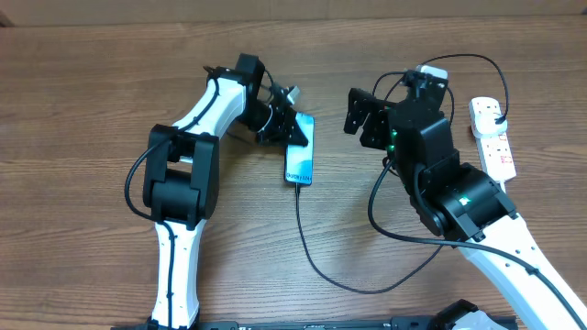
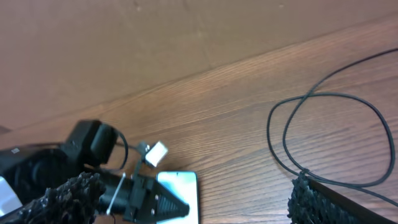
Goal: Plug charger to phone and switch on socket
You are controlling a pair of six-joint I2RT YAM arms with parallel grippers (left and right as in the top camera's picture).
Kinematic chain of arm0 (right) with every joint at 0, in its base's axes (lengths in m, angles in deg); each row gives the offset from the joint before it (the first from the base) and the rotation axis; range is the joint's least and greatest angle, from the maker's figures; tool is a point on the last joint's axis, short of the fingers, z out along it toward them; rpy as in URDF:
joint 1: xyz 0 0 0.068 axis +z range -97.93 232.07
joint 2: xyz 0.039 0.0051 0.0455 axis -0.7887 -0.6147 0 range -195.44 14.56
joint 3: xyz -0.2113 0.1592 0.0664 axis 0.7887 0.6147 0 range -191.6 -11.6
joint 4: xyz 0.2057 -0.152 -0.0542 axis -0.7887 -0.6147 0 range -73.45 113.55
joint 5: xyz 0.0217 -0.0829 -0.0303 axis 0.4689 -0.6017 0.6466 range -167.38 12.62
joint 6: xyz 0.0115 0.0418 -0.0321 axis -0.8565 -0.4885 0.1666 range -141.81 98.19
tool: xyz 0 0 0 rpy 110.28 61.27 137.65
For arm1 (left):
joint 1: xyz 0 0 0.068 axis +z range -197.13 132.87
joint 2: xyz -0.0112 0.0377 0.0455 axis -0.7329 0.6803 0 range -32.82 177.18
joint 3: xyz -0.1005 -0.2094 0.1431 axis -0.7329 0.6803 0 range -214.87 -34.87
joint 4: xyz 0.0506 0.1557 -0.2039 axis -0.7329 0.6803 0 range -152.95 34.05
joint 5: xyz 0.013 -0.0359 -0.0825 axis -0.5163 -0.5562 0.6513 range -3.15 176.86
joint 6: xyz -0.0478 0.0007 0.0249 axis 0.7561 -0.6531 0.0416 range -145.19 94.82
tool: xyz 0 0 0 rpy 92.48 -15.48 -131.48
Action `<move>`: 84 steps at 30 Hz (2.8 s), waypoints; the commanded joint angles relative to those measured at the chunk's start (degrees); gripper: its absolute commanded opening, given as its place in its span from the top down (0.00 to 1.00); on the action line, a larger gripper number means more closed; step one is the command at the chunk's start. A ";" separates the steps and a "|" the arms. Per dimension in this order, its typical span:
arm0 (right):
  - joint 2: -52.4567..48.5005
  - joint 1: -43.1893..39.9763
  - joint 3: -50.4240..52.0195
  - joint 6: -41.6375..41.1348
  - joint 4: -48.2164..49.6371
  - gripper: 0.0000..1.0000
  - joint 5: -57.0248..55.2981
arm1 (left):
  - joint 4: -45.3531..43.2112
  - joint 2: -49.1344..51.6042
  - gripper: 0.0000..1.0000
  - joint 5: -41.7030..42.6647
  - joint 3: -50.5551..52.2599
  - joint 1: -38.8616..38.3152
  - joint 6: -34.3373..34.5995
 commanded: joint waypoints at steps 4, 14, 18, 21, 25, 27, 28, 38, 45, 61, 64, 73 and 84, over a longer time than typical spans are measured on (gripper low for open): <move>0.61 -2.14 -1.09 -1.36 -0.33 0.00 1.14 | 0.59 0.92 0.92 1.27 0.02 -0.42 1.79; 0.59 -2.12 -1.09 -1.36 -0.35 0.00 1.14 | 1.60 0.92 0.75 -2.56 0.02 -0.85 2.25; 0.46 -2.12 -1.09 -1.36 -0.35 0.00 1.14 | 1.75 0.92 0.70 -2.69 0.02 -0.87 2.25; 0.35 -2.12 -1.09 -1.36 -0.35 0.00 1.14 | 1.73 0.92 0.67 -2.69 0.02 -0.96 2.25; 0.31 -2.12 -1.09 -1.36 -0.35 0.00 1.14 | 1.75 0.92 0.67 -3.91 0.02 -1.01 2.38; 0.31 -2.12 -1.09 -1.36 -0.35 0.00 1.14 | 1.95 0.92 0.66 -6.12 0.02 -1.09 5.31; 0.28 -2.12 -1.09 -1.36 -0.35 0.00 1.14 | 1.95 0.92 0.65 -6.12 0.02 -1.09 6.43; 0.02 -2.12 -1.09 -1.33 -0.35 0.00 1.14 | 2.45 0.92 0.65 -6.88 0.02 -0.94 7.34; 0.02 -2.12 -1.09 -1.31 -0.57 0.00 1.11 | 4.57 0.92 0.66 -14.21 0.02 -0.94 7.34; 0.02 -2.12 -1.09 -1.31 -0.52 0.00 1.11 | 5.62 0.92 0.57 -22.08 0.02 -0.94 7.37; 0.02 -2.12 -1.09 -1.31 -0.42 0.00 1.09 | 5.79 0.92 0.57 -23.61 0.02 -0.81 7.34; -2.60 -2.12 -1.09 -1.31 0.09 0.00 -0.33 | 6.27 0.92 0.50 -23.71 0.02 -0.61 7.32; -5.55 -5.05 -1.09 -1.38 -2.82 0.32 -1.01 | 8.17 0.28 0.00 -31.17 -2.14 -0.59 7.32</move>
